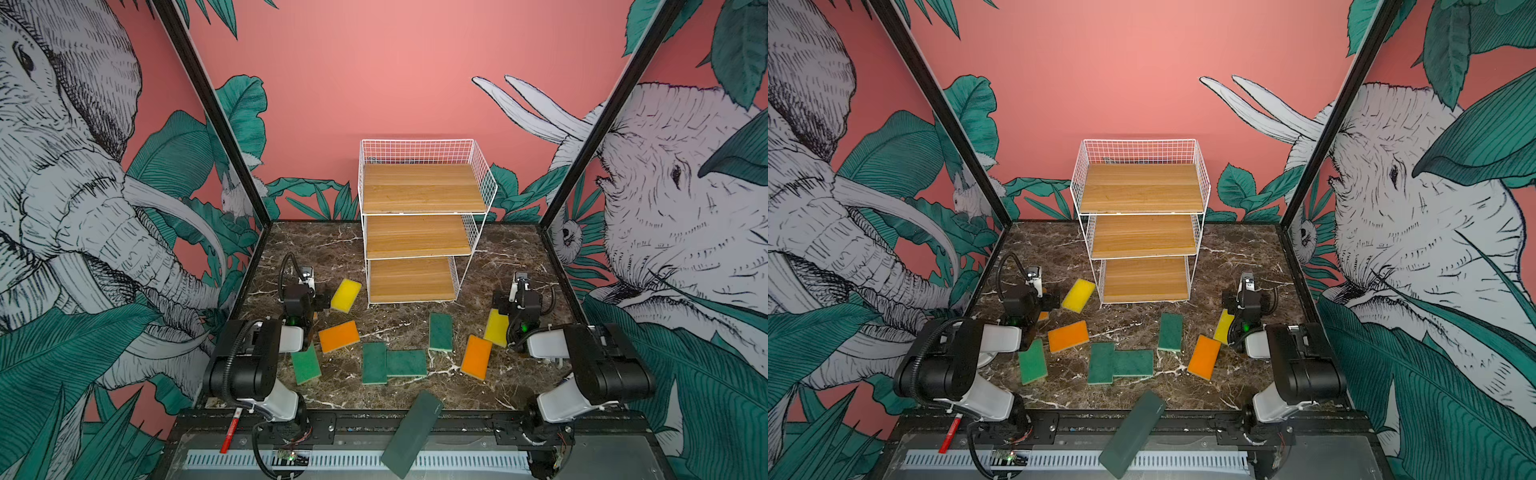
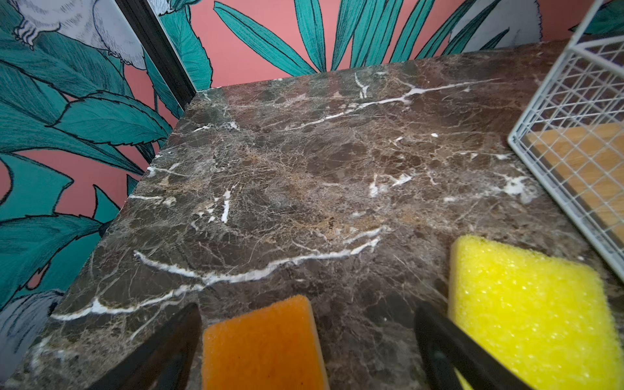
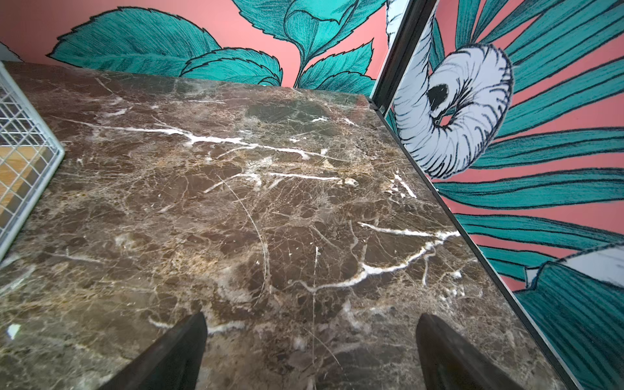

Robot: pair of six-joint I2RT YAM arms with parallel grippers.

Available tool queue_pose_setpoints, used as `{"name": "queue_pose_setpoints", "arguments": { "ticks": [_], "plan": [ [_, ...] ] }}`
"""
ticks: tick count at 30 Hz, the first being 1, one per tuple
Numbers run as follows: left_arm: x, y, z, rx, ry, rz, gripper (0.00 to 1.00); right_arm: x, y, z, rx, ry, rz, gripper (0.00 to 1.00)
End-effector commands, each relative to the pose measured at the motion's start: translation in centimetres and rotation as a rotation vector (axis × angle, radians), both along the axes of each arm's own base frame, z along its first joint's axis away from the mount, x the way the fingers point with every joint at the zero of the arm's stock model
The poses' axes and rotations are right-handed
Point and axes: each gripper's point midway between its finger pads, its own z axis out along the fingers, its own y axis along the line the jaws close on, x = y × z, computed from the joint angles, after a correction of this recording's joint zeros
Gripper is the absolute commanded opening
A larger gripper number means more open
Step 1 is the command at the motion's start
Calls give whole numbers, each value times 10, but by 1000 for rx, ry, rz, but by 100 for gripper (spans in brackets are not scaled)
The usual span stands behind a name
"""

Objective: Arrange cleaning sponges on a shelf
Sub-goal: Pick up the cleaning sponge at the middle-right of the table.

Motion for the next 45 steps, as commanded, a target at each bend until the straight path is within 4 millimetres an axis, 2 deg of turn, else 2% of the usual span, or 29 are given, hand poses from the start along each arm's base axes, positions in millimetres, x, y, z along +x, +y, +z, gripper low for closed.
{"name": "queue_pose_setpoints", "arguments": {
  "ticks": [1,40,45],
  "plan": [
    [6,-1,11,7,-37,-3,100,10,-1,15,-3,-56,-7,99],
    [6,-1,12,7,-41,-2,100,10,1,15,1,-54,4,99],
    [8,-3,21,10,-39,-15,100,9,12,19,0,-66,75,99]
  ]
}}
